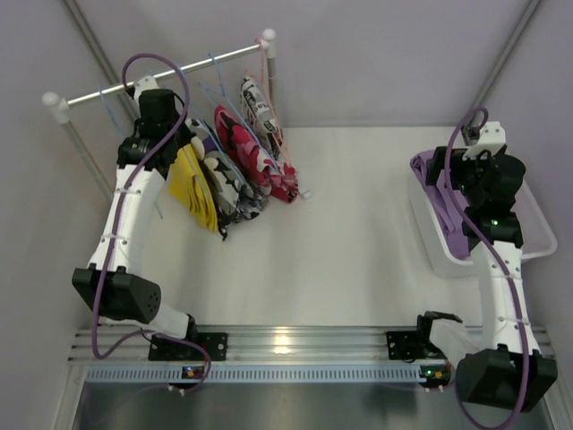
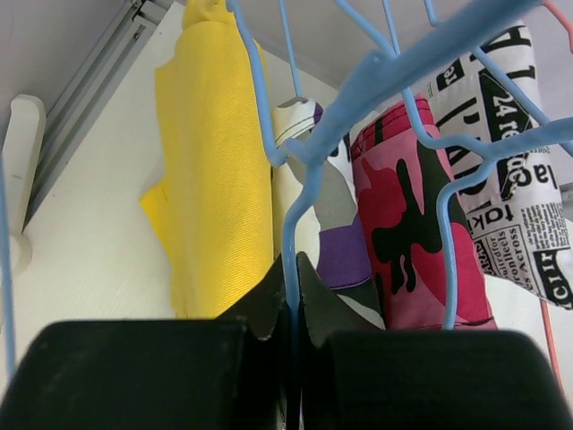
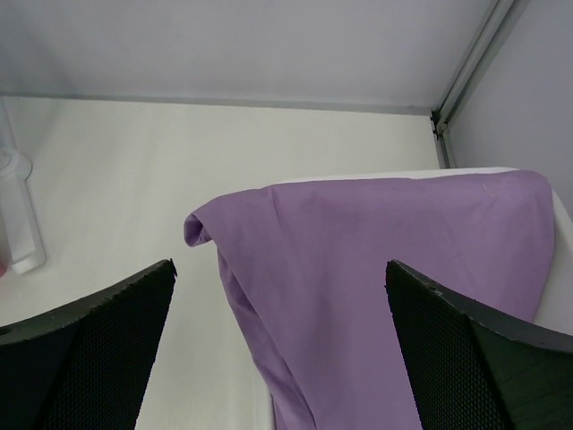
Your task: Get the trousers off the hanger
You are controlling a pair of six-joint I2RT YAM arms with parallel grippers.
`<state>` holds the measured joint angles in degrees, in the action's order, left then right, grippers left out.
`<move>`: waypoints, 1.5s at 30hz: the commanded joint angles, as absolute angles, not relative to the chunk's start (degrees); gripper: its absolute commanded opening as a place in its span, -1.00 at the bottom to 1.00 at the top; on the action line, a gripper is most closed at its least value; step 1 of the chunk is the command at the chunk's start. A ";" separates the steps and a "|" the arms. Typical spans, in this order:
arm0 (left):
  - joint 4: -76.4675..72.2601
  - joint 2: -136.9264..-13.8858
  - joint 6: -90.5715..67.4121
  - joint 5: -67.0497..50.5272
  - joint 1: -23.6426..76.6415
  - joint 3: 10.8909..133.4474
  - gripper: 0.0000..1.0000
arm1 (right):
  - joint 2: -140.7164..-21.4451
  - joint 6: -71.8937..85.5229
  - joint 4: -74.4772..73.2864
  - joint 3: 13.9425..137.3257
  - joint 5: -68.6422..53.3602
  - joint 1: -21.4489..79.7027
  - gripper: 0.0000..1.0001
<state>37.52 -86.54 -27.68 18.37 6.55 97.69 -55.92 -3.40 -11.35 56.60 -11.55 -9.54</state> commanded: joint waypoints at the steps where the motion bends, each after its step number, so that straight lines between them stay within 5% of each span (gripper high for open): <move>1: 35.15 -83.24 -28.83 20.65 6.94 104.14 -1.00 | -54.32 -3.25 -10.99 56.86 -11.42 -8.88 0.99; 12: 42.10 -76.04 -30.32 16.97 7.21 109.07 -1.00 | -53.61 -2.11 -12.57 58.45 -12.30 -8.88 0.99; 45: 60.45 -50.29 -29.62 -15.81 7.47 89.05 -1.00 | -43.25 -7.03 -17.84 54.67 -9.50 -8.79 0.99</move>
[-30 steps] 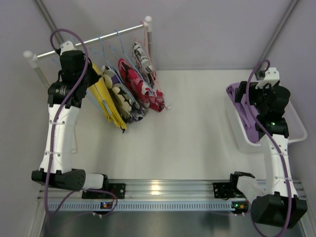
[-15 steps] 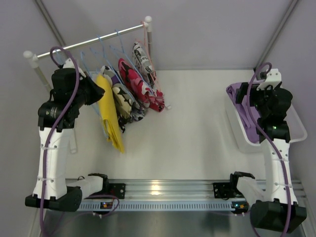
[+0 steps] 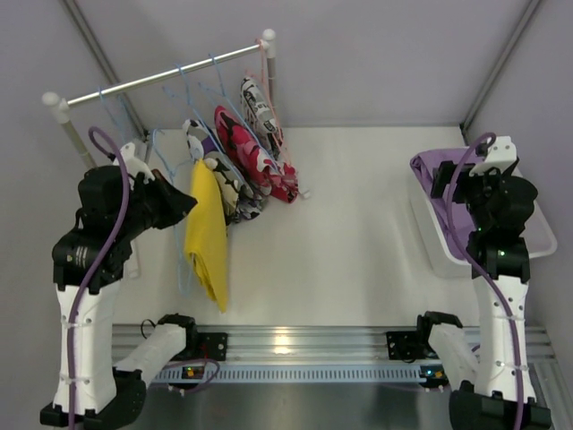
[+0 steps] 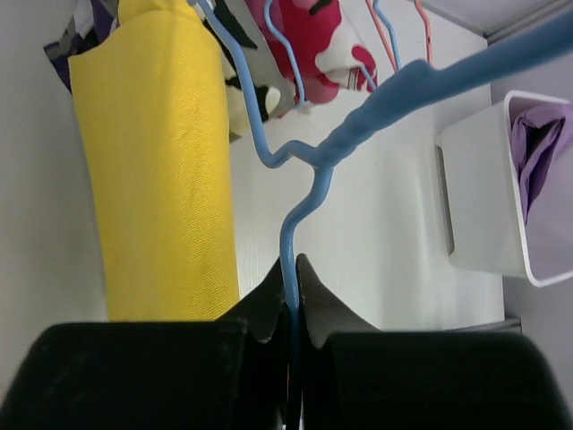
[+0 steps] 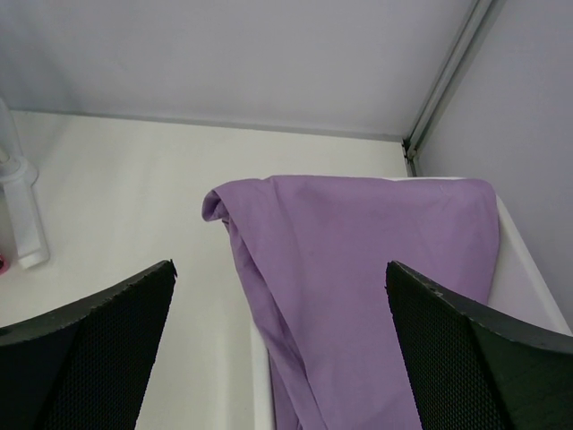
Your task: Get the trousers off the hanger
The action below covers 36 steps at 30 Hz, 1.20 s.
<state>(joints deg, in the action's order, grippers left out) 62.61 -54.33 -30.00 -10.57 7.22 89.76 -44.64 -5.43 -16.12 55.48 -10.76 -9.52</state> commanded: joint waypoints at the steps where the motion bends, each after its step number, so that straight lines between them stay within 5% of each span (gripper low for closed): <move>1: 61.25 -49.49 -29.79 -16.26 7.47 88.51 -1.00 | -42.98 -7.12 -18.02 54.49 -9.32 -8.79 0.99; 20: 66.18 -47.35 -24.54 -44.82 7.03 88.23 -1.00 | -39.11 -5.54 -21.88 53.96 -6.24 -8.79 0.99; 27: 63.22 -59.05 -20.83 -47.46 7.64 89.73 -1.00 | -40.08 -5.45 -21.97 54.32 -5.10 -8.79 0.99; 36: 53.01 -70.56 -21.97 -33.06 29.51 97.46 -1.00 | -40.08 -5.98 -21.71 53.44 -4.39 -8.79 0.99</move>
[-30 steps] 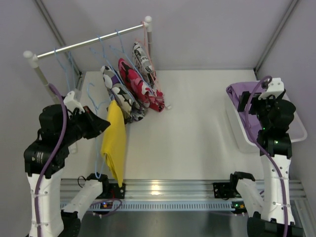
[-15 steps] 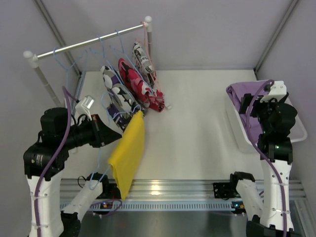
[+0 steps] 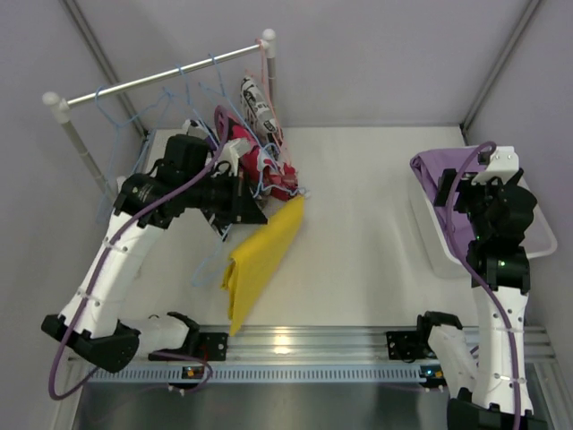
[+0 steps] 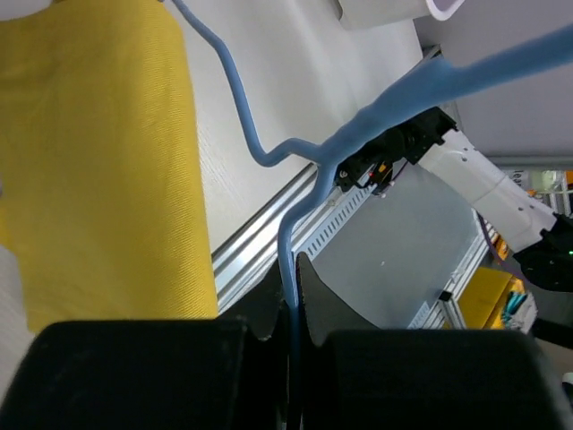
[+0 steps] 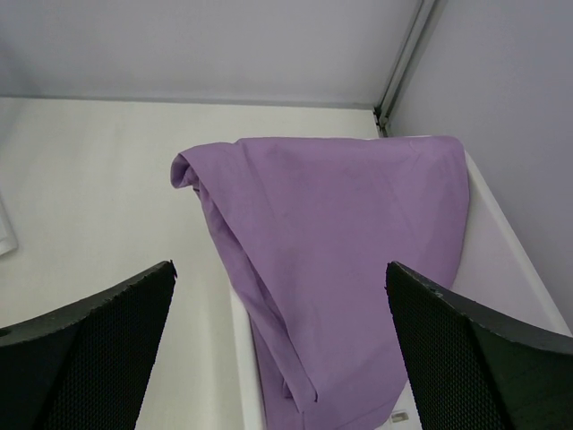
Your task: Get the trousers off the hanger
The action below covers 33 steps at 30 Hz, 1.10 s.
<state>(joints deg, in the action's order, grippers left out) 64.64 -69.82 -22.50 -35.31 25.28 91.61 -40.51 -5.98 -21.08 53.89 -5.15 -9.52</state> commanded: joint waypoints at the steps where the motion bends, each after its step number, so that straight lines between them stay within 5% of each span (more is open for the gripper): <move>1: 51.17 -73.01 -22.06 -30.26 32.66 99.56 -1.00 | -40.17 -5.98 -21.53 53.26 -4.83 -8.79 0.99; 13: 44.83 -97.00 -27.50 5.61 50.35 130.06 -1.00 | -38.58 -7.73 -20.48 51.50 -23.18 -8.79 0.99; 23: 32.62 -102.39 -33.83 18.18 51.94 133.77 -1.00 | -35.78 -15.11 -19.17 47.82 -44.37 -7.22 0.99; 33: 32.61 -107.22 -40.69 23.29 52.38 139.57 -1.00 | -33.58 -20.12 -10.83 41.49 -28.24 17.99 0.99</move>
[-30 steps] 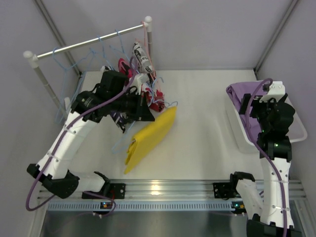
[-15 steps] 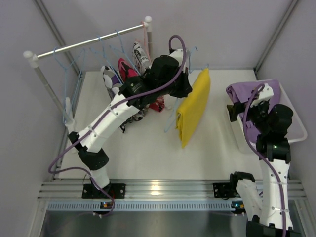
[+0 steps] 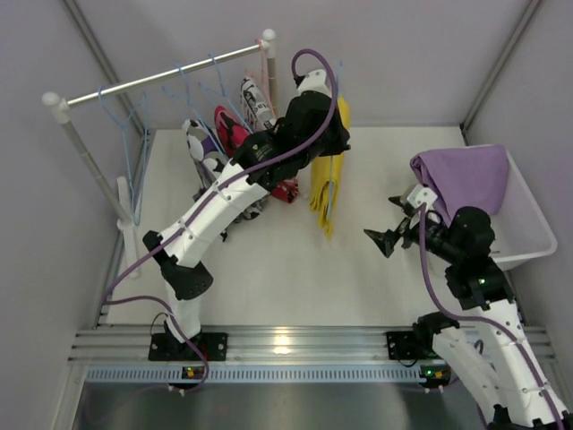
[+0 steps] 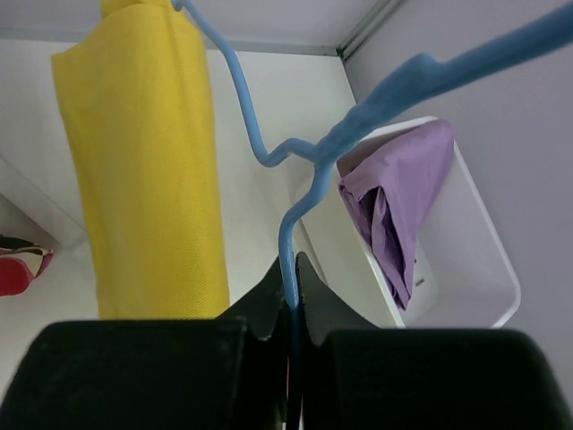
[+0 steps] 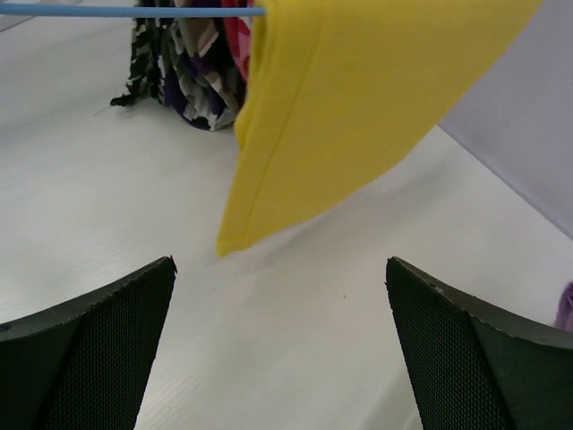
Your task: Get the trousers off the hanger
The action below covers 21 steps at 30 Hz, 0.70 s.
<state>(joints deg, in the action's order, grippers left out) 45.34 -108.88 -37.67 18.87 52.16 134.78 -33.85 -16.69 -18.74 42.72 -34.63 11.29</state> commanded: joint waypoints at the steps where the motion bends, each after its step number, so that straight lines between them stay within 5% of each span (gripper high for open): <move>1: 32.69 -107.57 -41.48 23.29 52.38 139.66 -1.00 | -33.66 -20.30 -9.16 40.35 -23.17 22.37 0.98; 15: 31.73 -108.90 -45.70 19.08 52.38 140.80 -1.00 | -45.96 -17.04 16.87 37.27 -5.02 39.64 0.77; 21: 31.82 -109.07 -47.02 16.17 52.38 141.59 -1.00 | -48.78 -21.44 21.27 35.86 8.34 39.73 0.05</move>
<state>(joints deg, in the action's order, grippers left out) 44.56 -111.31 -45.95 16.71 52.23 136.70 -48.21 -18.52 12.93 36.14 0.43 39.22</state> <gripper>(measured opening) 0.031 0.552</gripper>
